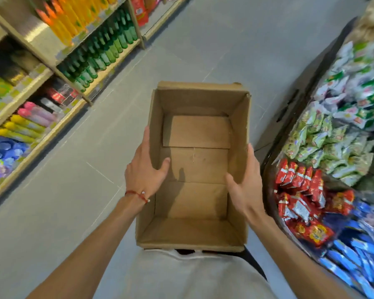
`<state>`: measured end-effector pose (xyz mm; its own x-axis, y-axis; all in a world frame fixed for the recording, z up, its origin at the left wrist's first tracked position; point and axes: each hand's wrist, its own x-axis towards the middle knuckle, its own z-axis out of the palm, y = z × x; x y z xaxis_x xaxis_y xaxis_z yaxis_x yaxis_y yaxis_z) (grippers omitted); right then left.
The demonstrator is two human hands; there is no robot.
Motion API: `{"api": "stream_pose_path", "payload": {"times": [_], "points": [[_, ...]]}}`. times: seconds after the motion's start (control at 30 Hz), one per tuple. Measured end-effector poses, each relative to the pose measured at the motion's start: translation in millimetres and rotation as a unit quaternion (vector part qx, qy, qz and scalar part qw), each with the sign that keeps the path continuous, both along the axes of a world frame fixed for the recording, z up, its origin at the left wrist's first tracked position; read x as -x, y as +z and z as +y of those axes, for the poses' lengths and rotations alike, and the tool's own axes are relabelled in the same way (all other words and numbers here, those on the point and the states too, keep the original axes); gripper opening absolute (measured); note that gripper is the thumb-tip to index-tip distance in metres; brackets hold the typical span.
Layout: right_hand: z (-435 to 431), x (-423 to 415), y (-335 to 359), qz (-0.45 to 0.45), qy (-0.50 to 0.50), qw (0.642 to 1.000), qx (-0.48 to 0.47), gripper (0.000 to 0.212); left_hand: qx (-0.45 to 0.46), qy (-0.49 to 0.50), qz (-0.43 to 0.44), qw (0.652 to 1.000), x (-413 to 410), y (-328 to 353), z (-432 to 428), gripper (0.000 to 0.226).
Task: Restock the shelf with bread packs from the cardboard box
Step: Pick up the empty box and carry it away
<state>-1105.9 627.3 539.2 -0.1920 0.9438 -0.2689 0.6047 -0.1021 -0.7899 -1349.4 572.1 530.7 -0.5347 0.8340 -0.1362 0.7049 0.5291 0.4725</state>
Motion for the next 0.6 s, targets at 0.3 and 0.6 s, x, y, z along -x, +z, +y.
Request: {"api": "stream_pose_path", "payload": {"times": [0.3, 0.6], "points": [[75, 21, -15, 0.004, -0.147, 0.989, -0.005, 0.099, 0.008, -0.154, -0.005, 0.988, 28, 0, 148, 0.101], [213, -9, -64, 0.013, -0.202, 0.978, 0.055, 0.102, 0.043, -0.212, 0.016, 0.976, -6, -41, 320, 0.099]]}}
